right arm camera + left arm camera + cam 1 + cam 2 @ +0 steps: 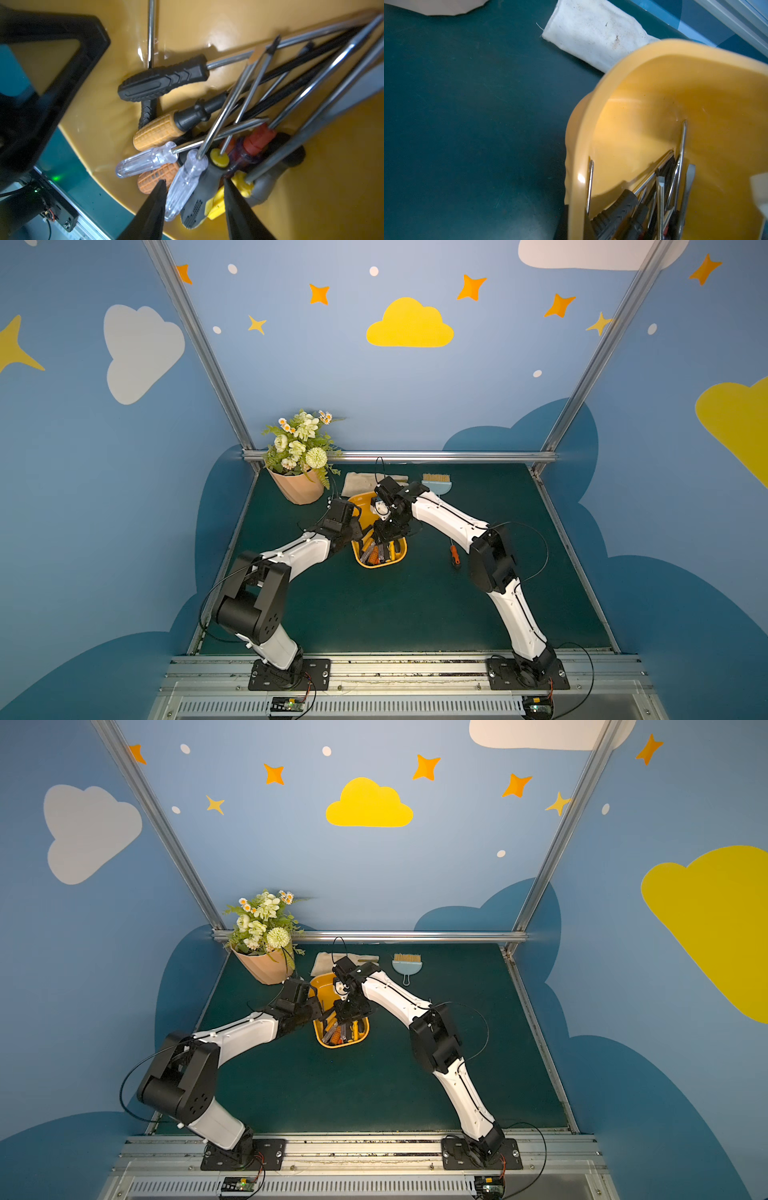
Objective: Take out the screwdriver from the storage box
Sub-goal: Pick up the screwdriver from the storage box.
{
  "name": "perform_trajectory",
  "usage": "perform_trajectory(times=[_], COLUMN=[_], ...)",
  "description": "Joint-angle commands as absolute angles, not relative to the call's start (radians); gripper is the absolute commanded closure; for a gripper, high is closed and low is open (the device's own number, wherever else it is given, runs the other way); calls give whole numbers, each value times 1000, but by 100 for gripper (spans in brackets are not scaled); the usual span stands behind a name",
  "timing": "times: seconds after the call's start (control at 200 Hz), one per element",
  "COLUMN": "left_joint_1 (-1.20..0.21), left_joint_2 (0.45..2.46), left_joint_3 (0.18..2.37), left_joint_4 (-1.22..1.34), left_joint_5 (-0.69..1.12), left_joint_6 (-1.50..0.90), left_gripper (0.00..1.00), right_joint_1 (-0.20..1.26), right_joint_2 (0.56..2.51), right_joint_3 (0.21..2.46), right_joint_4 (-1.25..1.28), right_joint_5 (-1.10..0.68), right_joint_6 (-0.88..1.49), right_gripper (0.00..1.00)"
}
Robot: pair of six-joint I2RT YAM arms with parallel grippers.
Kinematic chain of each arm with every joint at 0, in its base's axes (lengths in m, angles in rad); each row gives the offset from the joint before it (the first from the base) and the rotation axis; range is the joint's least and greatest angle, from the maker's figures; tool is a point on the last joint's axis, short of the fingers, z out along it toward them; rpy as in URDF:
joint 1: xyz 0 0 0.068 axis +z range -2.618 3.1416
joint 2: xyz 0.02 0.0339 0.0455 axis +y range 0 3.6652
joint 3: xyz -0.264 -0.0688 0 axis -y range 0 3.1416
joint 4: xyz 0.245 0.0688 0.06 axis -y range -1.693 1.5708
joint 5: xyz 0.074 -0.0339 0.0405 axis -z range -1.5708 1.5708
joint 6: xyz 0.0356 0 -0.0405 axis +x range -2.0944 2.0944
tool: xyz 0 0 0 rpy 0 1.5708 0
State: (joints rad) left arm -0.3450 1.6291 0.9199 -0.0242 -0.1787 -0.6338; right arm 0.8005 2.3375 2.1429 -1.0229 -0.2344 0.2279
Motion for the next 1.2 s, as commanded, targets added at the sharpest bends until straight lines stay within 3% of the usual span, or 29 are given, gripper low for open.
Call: perform_trajectory(times=[0.0,0.21,0.355,0.501,0.721,0.806,0.886,0.951,1.091,1.197], left_joint_1=[-340,-340,-340,-338,-339,-336,-335,-336,-337,-337], left_joint_2=[1614,1618,1617,1616,1618,1621,1624,1627,1629,1629], left_joint_3=[939,944,945,943,943,945,946,948,950,947], left_joint_4=[18,14,11,9,7,8,9,11,9,6], left_joint_5=[-159,-154,-156,-158,-159,-157,-153,-151,-152,-153], left_joint_6=[-656,-655,-658,-659,-660,-663,-664,-665,-666,-668], left_gripper=[98,97,97,98,97,97,98,98,98,98], right_joint_1=[821,839,840,838,837,835,836,840,840,841], right_joint_2=[2322,2357,2370,2393,2411,2418,2441,2453,2465,2466], right_joint_3=[2164,2189,2189,2207,2226,2231,2255,2270,2271,2269], right_joint_4=[-1065,-1087,-1097,-1119,-1146,-1152,-1176,-1189,-1195,-1200], right_joint_5=[-229,-232,-237,-232,-224,-222,-232,-226,-216,-210], right_joint_6=[222,237,246,249,242,239,234,233,233,230], right_gripper=[55,57,67,68,85,85,74,72,74,85])
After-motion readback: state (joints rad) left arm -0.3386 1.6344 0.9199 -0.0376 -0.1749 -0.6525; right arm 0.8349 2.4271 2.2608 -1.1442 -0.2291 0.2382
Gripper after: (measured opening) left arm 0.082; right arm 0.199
